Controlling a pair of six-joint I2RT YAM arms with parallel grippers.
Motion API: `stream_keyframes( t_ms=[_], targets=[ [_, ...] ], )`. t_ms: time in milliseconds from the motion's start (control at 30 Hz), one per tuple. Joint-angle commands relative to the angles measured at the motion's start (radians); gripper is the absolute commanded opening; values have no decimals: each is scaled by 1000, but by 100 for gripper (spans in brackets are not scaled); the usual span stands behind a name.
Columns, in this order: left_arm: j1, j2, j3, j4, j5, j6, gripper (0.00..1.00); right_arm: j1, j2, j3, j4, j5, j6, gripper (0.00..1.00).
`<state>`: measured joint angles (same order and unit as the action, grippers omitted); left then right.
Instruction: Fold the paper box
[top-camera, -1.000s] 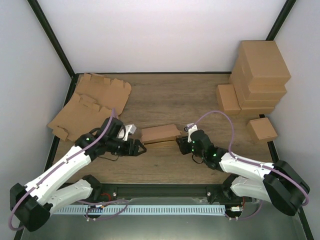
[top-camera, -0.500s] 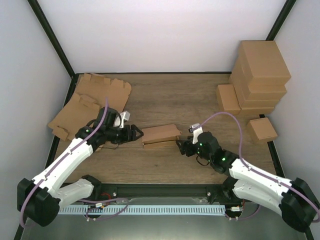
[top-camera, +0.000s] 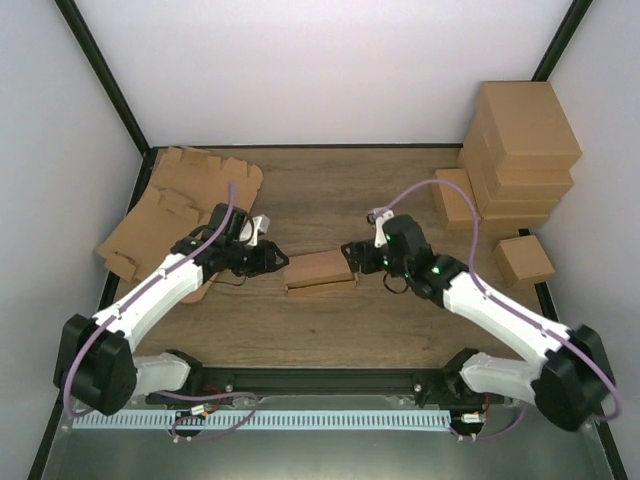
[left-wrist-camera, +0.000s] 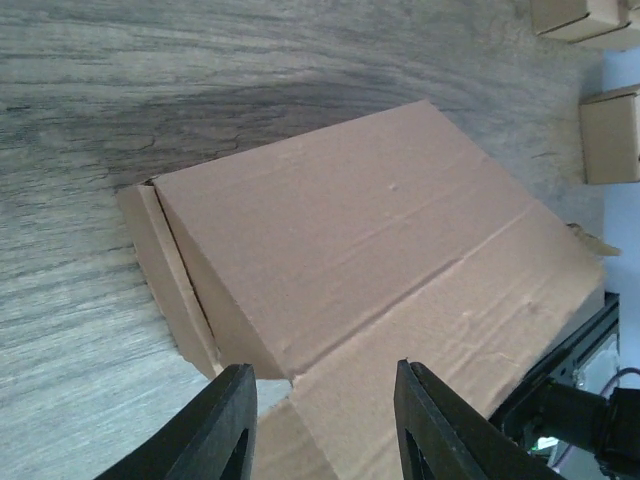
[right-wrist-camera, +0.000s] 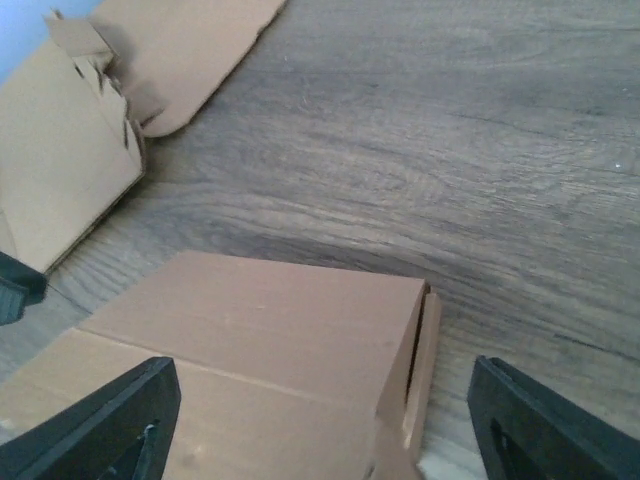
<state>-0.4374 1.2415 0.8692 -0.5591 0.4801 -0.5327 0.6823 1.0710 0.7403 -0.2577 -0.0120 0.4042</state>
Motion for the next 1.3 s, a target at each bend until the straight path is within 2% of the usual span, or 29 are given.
stream_keyframes(
  t_ms=[0, 167, 200, 267, 433, 533, 800, 1000, 1267],
  targets=[
    [5, 43, 10, 46, 27, 34, 39, -74, 144, 91, -79, -167, 6, 77],
    [5, 79, -28, 91, 69, 27, 38, -127, 226, 86, -47, -279, 33, 63],
    [6, 84, -37, 103, 79, 27, 37, -128, 233, 80, -36, -288, 37, 57],
    [5, 93, -50, 114, 96, 28, 33, -129, 241, 66, -24, -313, 49, 51],
    [5, 116, -82, 137, 119, 28, 32, -129, 245, 18, 27, -394, 106, 42],
    [6, 125, -104, 160, 134, 17, 32, -130, 247, -8, 61, -432, 139, 41],
    [5, 136, -152, 210, 152, -7, 31, -130, 268, -21, 73, -417, 145, 41],
    [5, 139, -151, 156, 86, 34, 31, -130, 279, -30, 50, -365, 120, 35],
    [5, 155, -153, 118, 39, 67, 31, -129, 305, -48, 24, -321, 69, 35]
  ],
)
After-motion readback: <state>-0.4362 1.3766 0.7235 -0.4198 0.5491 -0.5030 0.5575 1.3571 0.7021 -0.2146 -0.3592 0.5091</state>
